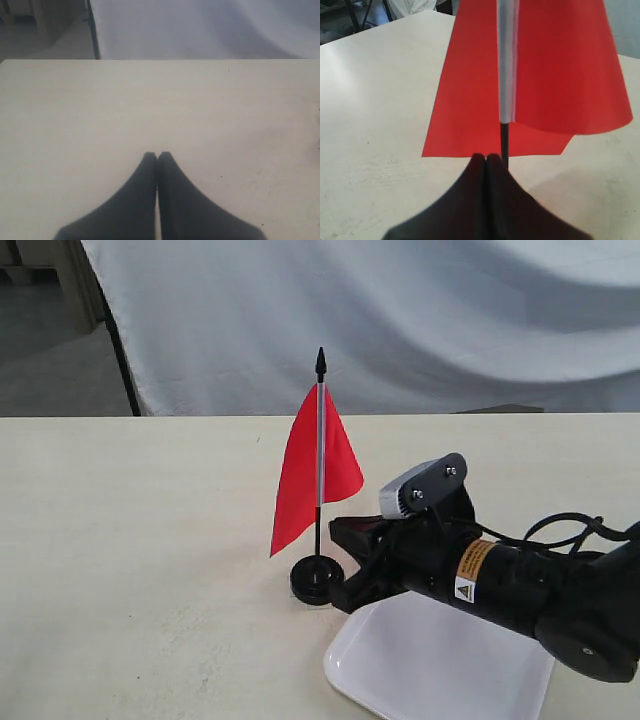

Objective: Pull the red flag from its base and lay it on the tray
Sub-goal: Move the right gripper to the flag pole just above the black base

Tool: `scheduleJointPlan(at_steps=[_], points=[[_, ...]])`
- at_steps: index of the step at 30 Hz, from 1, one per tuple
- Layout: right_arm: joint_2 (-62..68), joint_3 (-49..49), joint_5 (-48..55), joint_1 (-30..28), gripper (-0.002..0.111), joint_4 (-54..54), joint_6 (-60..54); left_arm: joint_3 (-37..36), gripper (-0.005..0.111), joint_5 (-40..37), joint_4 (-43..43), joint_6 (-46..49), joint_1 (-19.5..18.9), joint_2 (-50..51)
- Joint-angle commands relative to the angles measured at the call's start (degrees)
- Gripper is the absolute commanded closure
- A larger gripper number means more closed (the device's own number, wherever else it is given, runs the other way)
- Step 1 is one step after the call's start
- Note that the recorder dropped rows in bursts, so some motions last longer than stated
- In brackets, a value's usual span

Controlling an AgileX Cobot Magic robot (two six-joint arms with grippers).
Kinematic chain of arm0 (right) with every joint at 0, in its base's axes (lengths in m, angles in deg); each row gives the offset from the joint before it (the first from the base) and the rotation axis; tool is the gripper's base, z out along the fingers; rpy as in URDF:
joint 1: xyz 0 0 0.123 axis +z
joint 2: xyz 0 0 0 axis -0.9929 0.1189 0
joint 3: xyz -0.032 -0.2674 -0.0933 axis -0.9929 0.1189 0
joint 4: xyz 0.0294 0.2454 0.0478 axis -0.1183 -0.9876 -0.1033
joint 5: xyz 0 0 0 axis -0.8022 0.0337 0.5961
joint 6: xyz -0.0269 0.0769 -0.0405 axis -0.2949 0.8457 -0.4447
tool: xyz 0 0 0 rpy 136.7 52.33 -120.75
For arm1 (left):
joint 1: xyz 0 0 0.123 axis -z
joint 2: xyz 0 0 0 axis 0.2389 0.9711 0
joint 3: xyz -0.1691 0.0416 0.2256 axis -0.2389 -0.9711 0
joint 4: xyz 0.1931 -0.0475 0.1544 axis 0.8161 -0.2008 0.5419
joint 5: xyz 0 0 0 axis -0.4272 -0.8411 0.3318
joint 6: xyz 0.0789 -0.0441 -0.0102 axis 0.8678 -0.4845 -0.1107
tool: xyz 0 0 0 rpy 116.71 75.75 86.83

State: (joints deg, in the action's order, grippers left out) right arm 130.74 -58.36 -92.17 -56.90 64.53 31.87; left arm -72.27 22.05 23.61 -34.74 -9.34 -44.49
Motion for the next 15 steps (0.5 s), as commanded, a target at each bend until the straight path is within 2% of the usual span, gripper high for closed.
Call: scheduleJointPlan(at_steps=[1, 3, 5, 8, 11, 12, 13, 15], points=[[0.3, -0.9, 1.5, 1.1, 0.109, -0.8, -0.5, -0.1, 0.107, 0.1, 0.0, 0.1, 0.3, -0.1], [0.3, -0.9, 1.6, 1.1, 0.107, -1.8, -0.5, -0.1, 0.107, 0.1, 0.0, 0.1, 0.3, -0.1], [0.3, -0.9, 2.2, 1.1, 0.101, -3.5, -0.5, -0.1, 0.107, 0.1, 0.0, 0.1, 0.3, -0.1], [0.3, -0.9, 2.2, 1.1, 0.075, -4.4, -0.5, -0.1, 0.107, 0.1, 0.0, 0.1, 0.3, -0.1], [0.3, -0.9, 2.1, 1.2, 0.035, -4.4, -0.5, -0.1, 0.107, 0.1, 0.0, 0.1, 0.3, -0.1], [0.3, -0.9, 1.7, 1.2, 0.027, -4.6, -0.5, -0.1, 0.107, 0.1, 0.0, 0.1, 0.3, -0.1], [0.3, -0.9, 1.2, 1.2, 0.027, -4.5, -0.5, -0.1, 0.107, 0.1, 0.0, 0.1, 0.3, -0.1], [0.4, -0.9, 1.0, 1.2, 0.032, -4.8, -0.9, -0.1, 0.107, 0.1, 0.0, 0.1, 0.3, -0.1]])
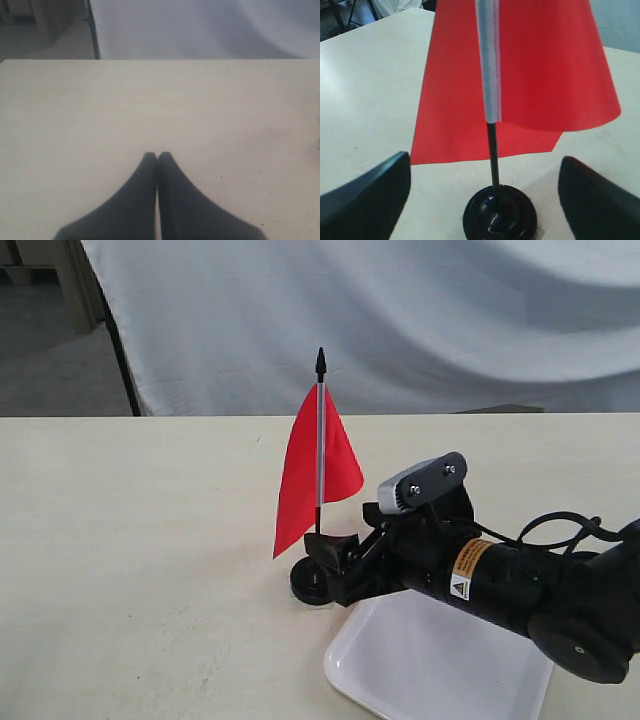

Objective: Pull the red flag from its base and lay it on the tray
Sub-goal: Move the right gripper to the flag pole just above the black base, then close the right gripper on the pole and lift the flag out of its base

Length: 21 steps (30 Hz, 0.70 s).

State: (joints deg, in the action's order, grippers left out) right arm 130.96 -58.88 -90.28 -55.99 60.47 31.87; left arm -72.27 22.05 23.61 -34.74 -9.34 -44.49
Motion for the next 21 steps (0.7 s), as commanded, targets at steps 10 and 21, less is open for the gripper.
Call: scheduleJointPlan(at_steps=[10, 21], points=[[7.3, -3.3, -7.2, 0.4, 0.043, -5.1, -2.6, -0.1, 0.107, 0.1, 0.0, 0.1, 0.3, -0.1], [14.3, -12.3, -5.7, 0.4, 0.042, -4.0, 1.9, -0.1, 0.107, 0.1, 0.0, 0.1, 0.3, -0.1]])
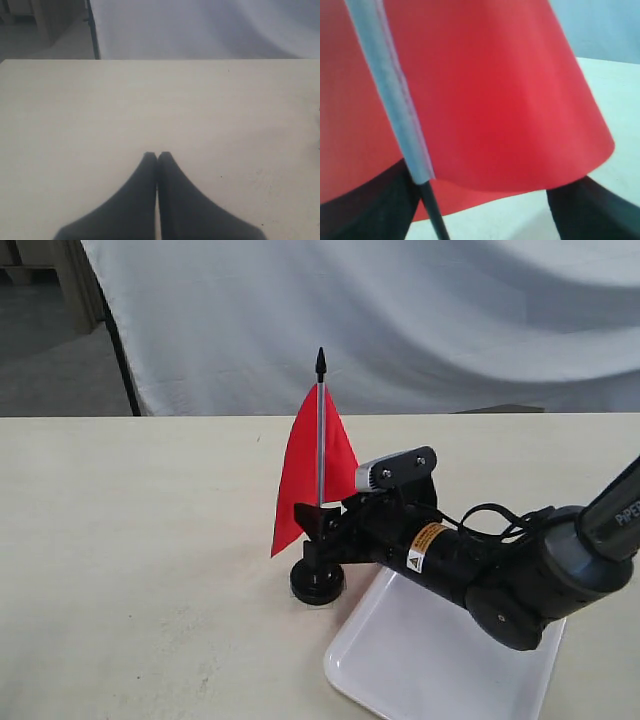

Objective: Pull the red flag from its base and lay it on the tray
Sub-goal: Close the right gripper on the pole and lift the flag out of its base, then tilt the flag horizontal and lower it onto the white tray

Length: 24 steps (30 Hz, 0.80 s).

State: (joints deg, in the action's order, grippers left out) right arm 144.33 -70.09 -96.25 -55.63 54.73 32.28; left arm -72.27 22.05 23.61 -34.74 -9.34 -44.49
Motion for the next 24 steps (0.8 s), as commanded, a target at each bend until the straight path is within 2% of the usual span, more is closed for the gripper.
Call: scheduleJointPlan(at_steps=[1, 3, 5, 10, 13, 15, 17, 18, 24], points=[[0.9, -1.1, 0.3, 0.1, 0.047, 1.8, 1.1, -0.1, 0.107, 0.1, 0.0, 0.1, 0.3, -0.1], [0.9, -1.1, 0.2, 0.1, 0.073, 2.0, 0.6, -0.1, 0.107, 0.1, 0.0, 0.1, 0.3, -0.1], [0.8, -1.1, -0.1, 0.1, 0.107, 4.2, 1.7, -0.1, 0.107, 0.1, 0.0, 0.1, 0.3, -0.1], [-7.5, 2.1, -0.6, -0.5, 0.109, 7.5, 0.3, -0.1, 0.107, 0.1, 0.0, 0.1, 0.3, -0.1], [-14.9, 3.5, 6.3, -1.5, 0.109, 7.6, -2.3, -0.1, 0.107, 0.1, 0.0, 0.1, 0.3, -0.1], [-20.5, 3.7, 15.5, -2.3, 0.109, 8.0, -4.8, -0.1, 0.107, 0.1, 0.0, 0.1, 0.3, -0.1], [-28.4, 3.7, 29.6, -2.7, 0.109, 8.0, -13.2, -0.1, 0.107, 0.1, 0.0, 0.1, 0.3, -0.1], [-32.6, 3.7, 38.8, -2.8, 0.109, 8.0, -21.6, -0.1, 0.107, 0.1, 0.0, 0.1, 0.3, -0.1], [-40.2, 3.6, 65.3, -2.8, 0.109, 8.3, -43.3, -0.1, 0.107, 0.1, 0.0, 0.1, 0.3, -0.1]])
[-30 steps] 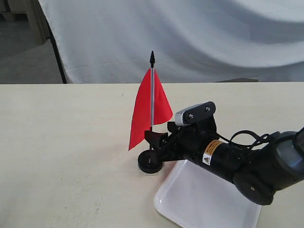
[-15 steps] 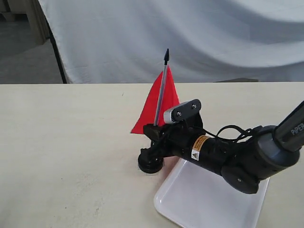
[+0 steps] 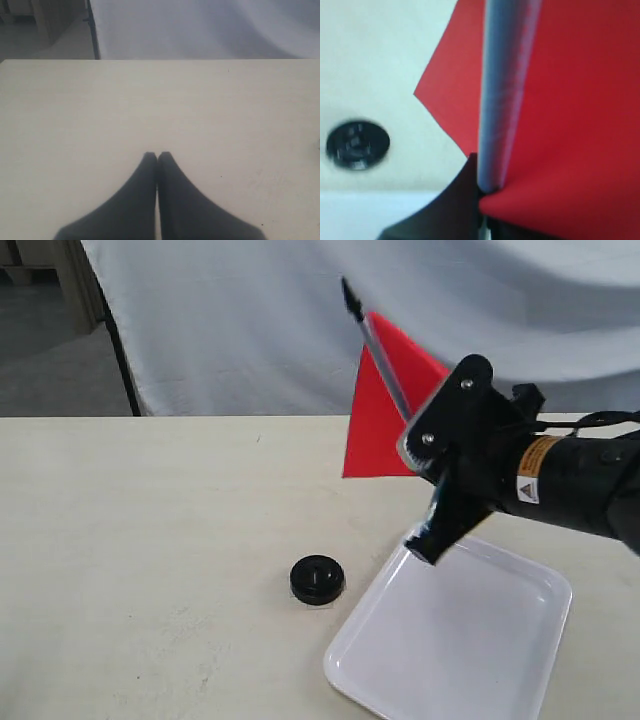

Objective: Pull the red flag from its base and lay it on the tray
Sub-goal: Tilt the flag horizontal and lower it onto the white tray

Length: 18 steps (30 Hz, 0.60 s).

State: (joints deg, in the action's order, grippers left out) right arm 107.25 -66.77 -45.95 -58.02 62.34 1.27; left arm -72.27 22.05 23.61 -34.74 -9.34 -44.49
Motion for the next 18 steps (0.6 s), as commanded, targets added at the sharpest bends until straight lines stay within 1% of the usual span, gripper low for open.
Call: scheduleJointPlan(at_steps=[1, 3, 6, 11, 18], points=[[-3.3, 0.3, 18.0, -0.4, 0.109, 2.4, -14.6, -0.1, 0.107, 0.1, 0.0, 0.1, 0.3, -0.1], [-3.3, 0.3, 25.0, -0.4, 0.109, 8.8, -15.9, -0.1, 0.107, 0.1, 0.0, 0.1, 0.3, -0.1], [-2.7, 0.9, 31.2, -0.4, 0.109, 17.0, -16.0, -0.1, 0.107, 0.1, 0.0, 0.1, 0.3, -0.1], [0.1, 2.0, 31.4, -0.4, 0.109, 27.3, -16.0, -0.1, 0.107, 0.1, 0.0, 0.1, 0.3, -0.1], [7.6, 2.2, 30.2, -0.4, 0.109, 34.9, -15.9, -0.1, 0.107, 0.1, 0.0, 0.1, 0.3, -0.1]])
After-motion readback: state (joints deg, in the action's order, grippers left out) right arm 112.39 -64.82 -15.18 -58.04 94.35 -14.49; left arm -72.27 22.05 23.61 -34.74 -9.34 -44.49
